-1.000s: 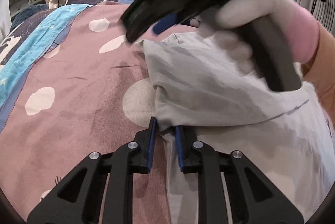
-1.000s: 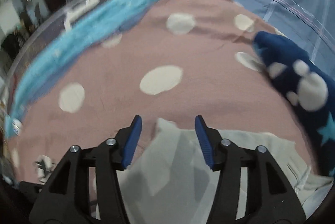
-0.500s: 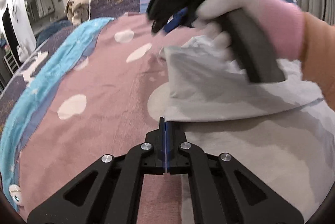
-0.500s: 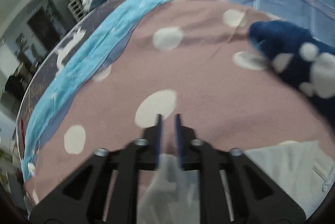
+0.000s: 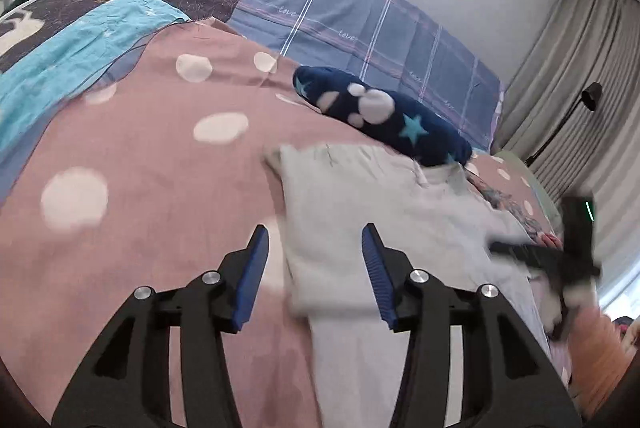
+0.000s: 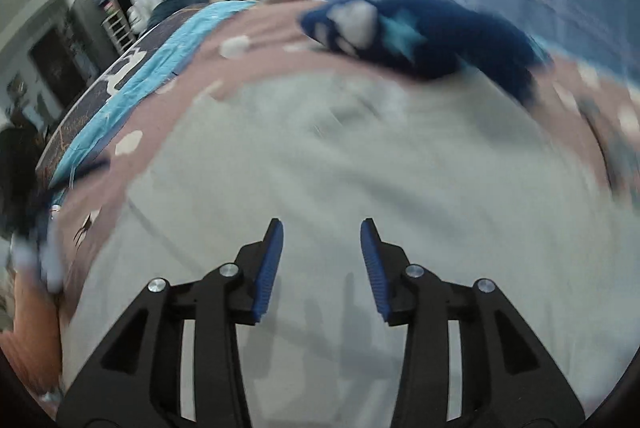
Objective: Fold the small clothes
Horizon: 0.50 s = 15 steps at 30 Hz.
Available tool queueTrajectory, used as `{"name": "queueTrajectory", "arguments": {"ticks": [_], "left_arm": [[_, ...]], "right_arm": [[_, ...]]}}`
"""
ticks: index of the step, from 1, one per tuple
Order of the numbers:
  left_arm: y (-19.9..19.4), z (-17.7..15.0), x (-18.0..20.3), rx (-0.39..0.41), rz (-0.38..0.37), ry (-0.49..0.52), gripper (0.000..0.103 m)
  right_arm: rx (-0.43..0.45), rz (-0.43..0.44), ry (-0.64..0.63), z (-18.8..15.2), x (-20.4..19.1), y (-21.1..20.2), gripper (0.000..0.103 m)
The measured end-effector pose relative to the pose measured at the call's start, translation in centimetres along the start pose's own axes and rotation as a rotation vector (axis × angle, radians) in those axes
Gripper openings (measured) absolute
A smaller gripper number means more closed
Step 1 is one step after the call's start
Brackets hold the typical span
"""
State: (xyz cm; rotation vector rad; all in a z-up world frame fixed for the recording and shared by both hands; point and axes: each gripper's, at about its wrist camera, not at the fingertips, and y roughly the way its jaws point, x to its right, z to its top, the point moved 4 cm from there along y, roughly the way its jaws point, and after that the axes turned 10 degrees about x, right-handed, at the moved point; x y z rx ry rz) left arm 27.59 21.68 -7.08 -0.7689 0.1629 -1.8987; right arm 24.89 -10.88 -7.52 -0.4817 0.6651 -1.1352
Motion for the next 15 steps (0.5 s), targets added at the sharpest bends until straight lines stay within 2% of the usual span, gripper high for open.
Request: {"name": "queueTrajectory", "arguments": {"ticks": [2,4,5,7,8,9,11,13,15], "left_arm": [[3.7,1.4,0.1,-0.089,-0.038,-0.029,0.05],[7.2,2.2,0.0,-0.157,-0.033,-0.069,0.05],[9.5,2.4,-0.1,-0.197,-0.018,-0.084,0.05],[12.7,2.6,-0.9,-0.235,0.03,-0.105,0.05],[14.6,2.6,-1.3,-0.257,0.051,-0.137,0.044],[15.3,2.7,-1.8,-0.255,0.063,-0.158,0.038],[16.5,3.3,-2.6,-0.237,0.075,-0.214,0.012],[16.7,4.2,-2.9,-0.214,0.071,-0.267,0.006],[15.8,5.6,-2.2,-0.157,0.061,-0.241,0.005]], "right_arm": [[0.003,-0.014,0.045,-2.1,1.3,-1.1,0.044],[-0.007,-0.036,0.057,-3.9,2.0,-1.3,0.047],[-0.007,-0.042,0.059,-4.7,2.4,-1.4,0.048],[0.047,-0.022,0.058,-5.8,2.7,-1.7,0.05],[0.06,-0.011,0.062,-6.0,2.8,-1.9,0.051],[0.07,-0.002,0.068,-6.1,2.9,-2.1,0.052],[0.074,0.015,0.078,-6.1,2.9,-1.8,0.055],[0.08,0.034,0.088,-6.1,3.0,-1.9,0.057],[0.083,0.042,0.095,-6.0,2.9,-1.7,0.057]]}}
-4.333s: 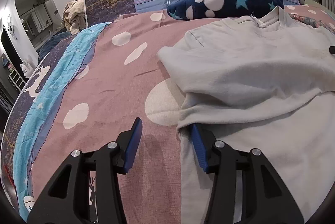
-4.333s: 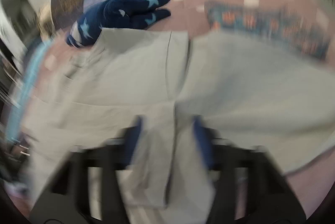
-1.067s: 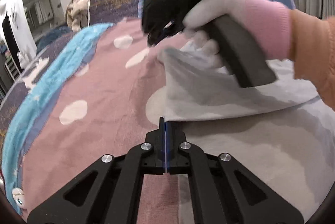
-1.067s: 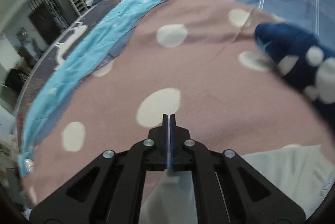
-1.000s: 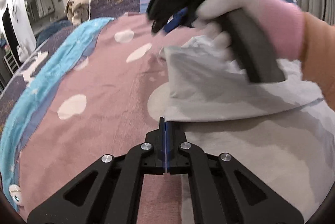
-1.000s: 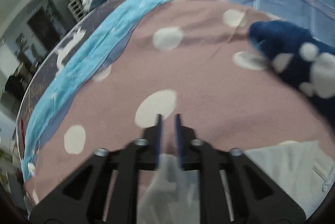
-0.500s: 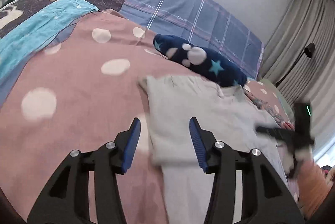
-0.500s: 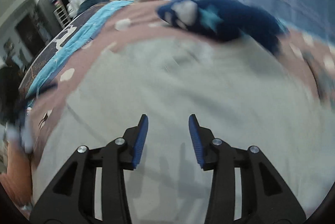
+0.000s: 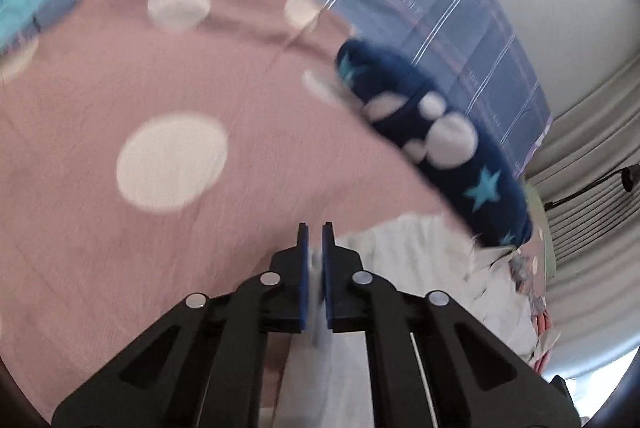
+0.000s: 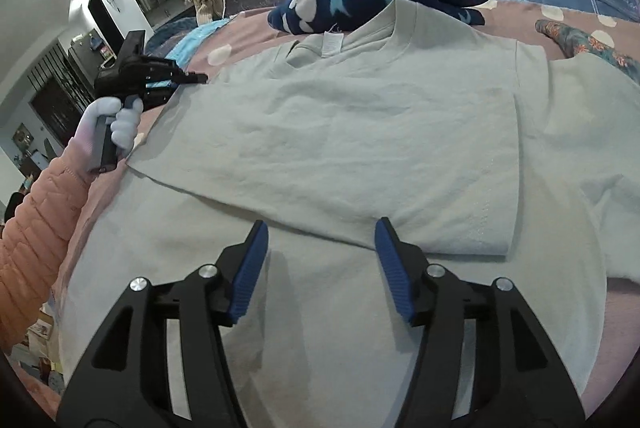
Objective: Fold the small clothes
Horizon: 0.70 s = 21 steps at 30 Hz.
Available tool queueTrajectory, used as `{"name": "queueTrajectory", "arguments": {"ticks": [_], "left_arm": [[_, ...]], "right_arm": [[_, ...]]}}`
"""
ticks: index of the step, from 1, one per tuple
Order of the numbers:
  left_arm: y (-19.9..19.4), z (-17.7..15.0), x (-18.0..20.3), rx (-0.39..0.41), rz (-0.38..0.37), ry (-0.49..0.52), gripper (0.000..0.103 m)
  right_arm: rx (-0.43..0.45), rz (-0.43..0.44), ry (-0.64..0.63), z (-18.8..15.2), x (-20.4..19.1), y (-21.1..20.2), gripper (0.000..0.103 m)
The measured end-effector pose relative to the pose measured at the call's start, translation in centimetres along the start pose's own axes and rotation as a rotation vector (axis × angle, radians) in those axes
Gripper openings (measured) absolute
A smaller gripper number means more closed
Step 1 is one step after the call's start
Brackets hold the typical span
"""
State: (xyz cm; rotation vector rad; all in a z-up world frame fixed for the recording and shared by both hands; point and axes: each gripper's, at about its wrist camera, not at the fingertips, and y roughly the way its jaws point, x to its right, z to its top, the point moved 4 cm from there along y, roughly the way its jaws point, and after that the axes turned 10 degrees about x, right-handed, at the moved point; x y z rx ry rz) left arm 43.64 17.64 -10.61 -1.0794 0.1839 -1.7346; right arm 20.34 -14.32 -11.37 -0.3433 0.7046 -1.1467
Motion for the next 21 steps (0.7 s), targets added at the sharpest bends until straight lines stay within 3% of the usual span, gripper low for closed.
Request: {"name": "queueTrajectory", "arguments": {"ticks": [4,6,8,10,13,18,20,21], "left_arm": [[-2.4,1.2,2.2,0.093,-0.025,0.118,0.004],[-2.2,1.5,1.5,0.136,0.057,0.173,0.0],[-1.1,1.7,-0.3,0.159,0.222,0.231,0.0],[-0.1,1.4,-1.9,0.115,0.256,0.203,0.0],[-0.7,0.9,-1.4,0.087,0.226,0.206,0.001],[-4.7,-0.9,2.8,0.112,0.138,0.303,0.017],[-6.1,-3.3,5.4,0.096,0.033,0.352,0.031],[-6.0,-4.3,5.9,0.084,0.031,0.388,0.037]], "right_arm": [[0.006,0.019,0.019,0.0,0.2,-0.3,0.057],[0.009,0.034,0.037,0.0,0.4,-0.4,0.057],[0.011,0.041,0.046,0.0,0.4,-0.4,0.058],[0.011,0.038,0.043,0.0,0.3,-0.5,0.058],[0.01,0.032,0.032,0.1,0.1,-0.4,0.059],[0.011,0.033,0.034,0.2,0.1,-0.3,0.059],[0.011,0.029,0.03,0.2,0.1,-0.3,0.059],[0.011,0.027,0.027,0.2,0.0,-0.3,0.059]]}}
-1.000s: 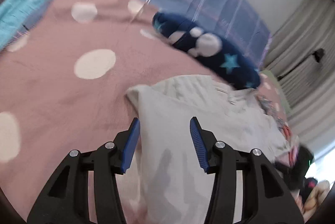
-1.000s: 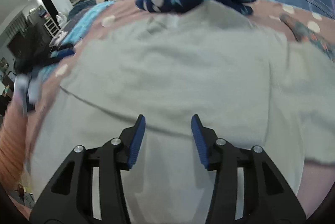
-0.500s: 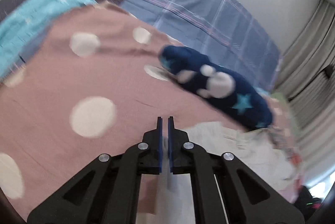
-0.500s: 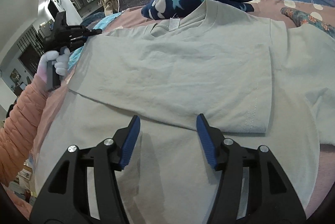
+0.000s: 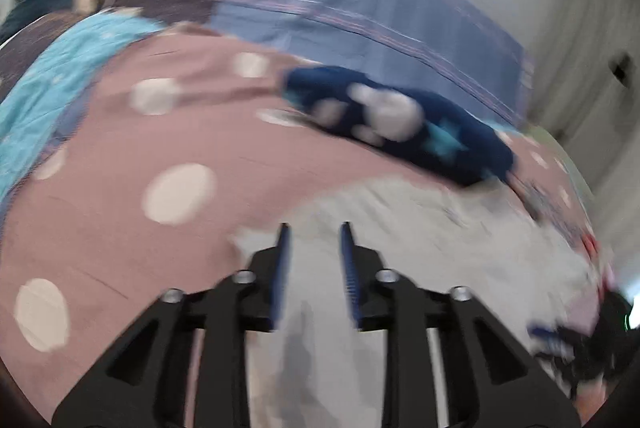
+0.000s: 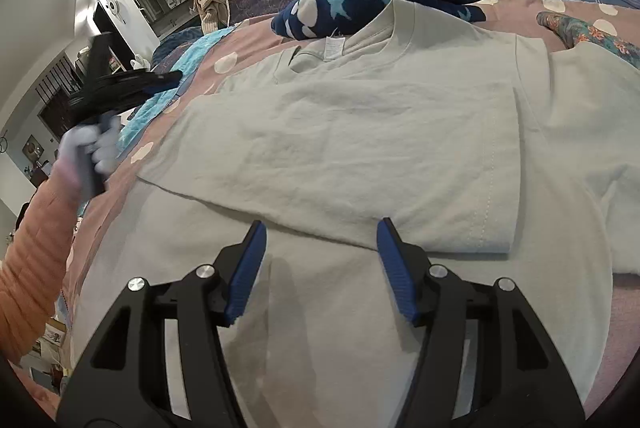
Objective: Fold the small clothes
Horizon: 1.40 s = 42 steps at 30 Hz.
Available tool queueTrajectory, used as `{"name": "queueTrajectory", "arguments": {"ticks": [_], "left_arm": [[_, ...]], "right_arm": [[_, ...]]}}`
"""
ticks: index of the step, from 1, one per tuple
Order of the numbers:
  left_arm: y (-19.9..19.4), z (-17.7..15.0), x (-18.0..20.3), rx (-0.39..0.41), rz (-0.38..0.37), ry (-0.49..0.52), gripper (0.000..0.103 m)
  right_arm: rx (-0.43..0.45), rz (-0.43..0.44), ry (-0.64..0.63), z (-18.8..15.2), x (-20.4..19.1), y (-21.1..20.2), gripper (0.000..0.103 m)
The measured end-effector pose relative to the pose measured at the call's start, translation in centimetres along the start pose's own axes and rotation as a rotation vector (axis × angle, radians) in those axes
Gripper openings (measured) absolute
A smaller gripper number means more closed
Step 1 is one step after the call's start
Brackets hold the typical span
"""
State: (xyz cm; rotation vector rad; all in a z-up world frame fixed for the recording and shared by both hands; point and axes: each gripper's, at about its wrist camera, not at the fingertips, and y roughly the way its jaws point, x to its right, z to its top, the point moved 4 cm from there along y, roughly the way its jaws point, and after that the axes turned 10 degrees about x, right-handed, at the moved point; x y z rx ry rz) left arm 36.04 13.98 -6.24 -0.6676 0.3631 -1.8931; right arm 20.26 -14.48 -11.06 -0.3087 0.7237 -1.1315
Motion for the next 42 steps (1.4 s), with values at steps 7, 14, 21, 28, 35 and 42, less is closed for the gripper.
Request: {"name": "queueTrajectory", "arguments": {"ticks": [7,14,21,28,35,42], "left_arm": [[3.2,-5.2,0.0,-0.118,0.188,0.141,0.048],[-1.4,-4.4,6.2,-0.022,0.115,0.226,0.047],[1.8,-11.6,13.3,-0.144,0.097,0.435,0.075],[1.9,-10.8,12.8,-0.141,0.1,0.365,0.081],[-2.3,-10.0,21.6,0.011,-0.02,0.483,0.078],[2.8,-13.0,27.6,-0.104,-0.113,0.514,0.081]], "right_arm": [[0.009,-0.003,0.014,0.0,0.2,-0.2,0.059],[0.158,-0.068,0.124,1.7,3.4,-6.0,0.04],[0.04,-0.164,0.206,-0.6,7.7,-3.7,0.023],[0.067,-0.168,0.209,-0.5,7.7,-4.5,0.023],[0.342,-0.43,0.28,0.8,11.7,-17.7,0.042],[0.435,-0.714,0.627,-4.2,22.2,-29.3,0.048]]}}
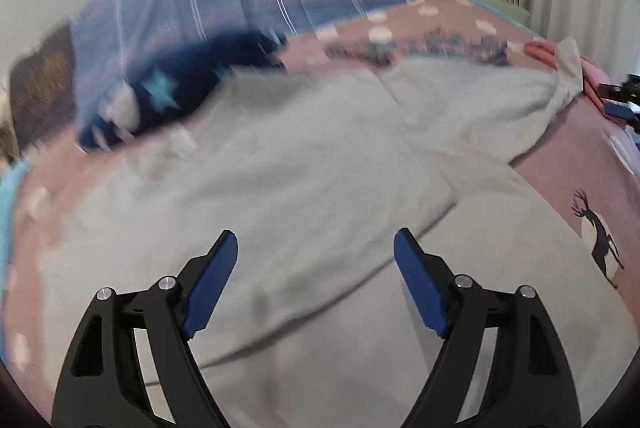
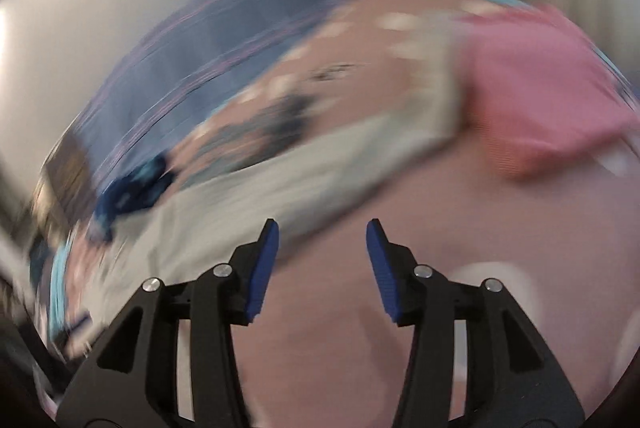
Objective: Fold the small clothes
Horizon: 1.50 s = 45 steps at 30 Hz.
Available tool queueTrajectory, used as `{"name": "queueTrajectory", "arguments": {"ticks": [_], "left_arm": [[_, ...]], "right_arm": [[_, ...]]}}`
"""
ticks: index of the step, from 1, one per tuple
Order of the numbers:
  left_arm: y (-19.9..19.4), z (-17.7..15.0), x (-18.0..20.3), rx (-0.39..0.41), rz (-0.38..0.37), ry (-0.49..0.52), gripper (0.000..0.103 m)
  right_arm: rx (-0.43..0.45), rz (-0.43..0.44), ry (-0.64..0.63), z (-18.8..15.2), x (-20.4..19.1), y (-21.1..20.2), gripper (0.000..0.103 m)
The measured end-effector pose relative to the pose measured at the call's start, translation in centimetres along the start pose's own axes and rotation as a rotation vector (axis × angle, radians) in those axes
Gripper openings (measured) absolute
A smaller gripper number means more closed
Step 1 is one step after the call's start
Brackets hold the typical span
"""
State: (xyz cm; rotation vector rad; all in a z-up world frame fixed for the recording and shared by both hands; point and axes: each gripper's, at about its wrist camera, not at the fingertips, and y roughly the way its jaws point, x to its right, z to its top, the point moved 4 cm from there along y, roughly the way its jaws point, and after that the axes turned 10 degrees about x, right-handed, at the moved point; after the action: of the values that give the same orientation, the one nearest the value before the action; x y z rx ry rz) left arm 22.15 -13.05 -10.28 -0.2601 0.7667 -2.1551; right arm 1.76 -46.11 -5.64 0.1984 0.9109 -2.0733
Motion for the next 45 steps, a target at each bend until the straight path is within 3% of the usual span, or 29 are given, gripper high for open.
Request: {"name": "queueTrajectory", "arguments": {"ticks": [1,5,8,9,13,17,22,26,30,33,35,39,43,44,45], "left_arm": [[1.9,-1.0,0.4,-0.067,-0.018,-0.018,0.082],[1.8,-1.3,0.5,-0.06,-0.014,-0.02,0.084],[1.9,-1.4,0.4,-0.06,-0.008,-0.015,0.084],[1.8,-1.5,0.7,-0.058,-0.002,-0.009,0.085],[1.7,-1.5,0.5,-0.053,-0.005,-0.016,0.085],[1.5,-1.4,0.3,-0.048,-0.011,-0.024,0.085],[1.5,-1.4,0.3,-0.048,-0.014,-0.028,0.085],[1.5,-1.4,0.2,-0.049,-0.016,-0.029,0.085],[1.5,-1.4,0.2,-0.048,-0.017,-0.031,0.085],[1.5,-1.4,0.2,-0.048,-0.017,-0.031,0.085],[1.4,-1.4,0.2,-0.048,-0.018,-0.031,0.085],[1.5,-1.4,0.2,-0.048,-0.018,-0.032,0.085],[1.4,-1.4,0.2,-0.049,-0.021,-0.035,0.085],[1.4,-1.4,0.2,-0.049,-0.022,-0.036,0.085],[1.4,-1.4,0.2,-0.049,-0.024,-0.037,0.085]], "right_arm": [[-0.006,-0.019,0.021,0.3,1.1,0.1,0.049],[-0.014,-0.081,0.028,1.3,2.7,0.5,0.049],[0.009,-0.101,-0.054,2.2,-0.1,1.5,0.056],[0.011,-0.115,-0.08,2.3,-1.1,2.1,0.063],[0.02,-0.275,-0.263,3.0,-6.2,6.5,0.069],[-0.045,-0.474,-0.376,2.0,-5.0,10.0,0.067],[-0.043,-0.42,-0.211,0.3,2.1,3.9,0.075],[0.001,-0.391,-0.107,-0.7,6.8,-2.3,0.074],[0.071,-0.35,-0.084,0.3,7.0,-4.4,0.065],[0.108,-0.282,-0.261,1.3,1.5,-3.3,0.061],[0.111,-0.229,-0.443,1.7,-2.8,-1.0,0.061],[0.068,-0.272,-0.664,2.3,-6.8,5.1,0.058],[-0.046,-0.33,-0.706,2.1,-6.7,10.9,0.053],[-0.057,-0.358,-0.702,2.2,-6.2,11.8,0.049],[-0.059,-0.371,-0.689,2.3,-5.9,12.2,0.036]]}}
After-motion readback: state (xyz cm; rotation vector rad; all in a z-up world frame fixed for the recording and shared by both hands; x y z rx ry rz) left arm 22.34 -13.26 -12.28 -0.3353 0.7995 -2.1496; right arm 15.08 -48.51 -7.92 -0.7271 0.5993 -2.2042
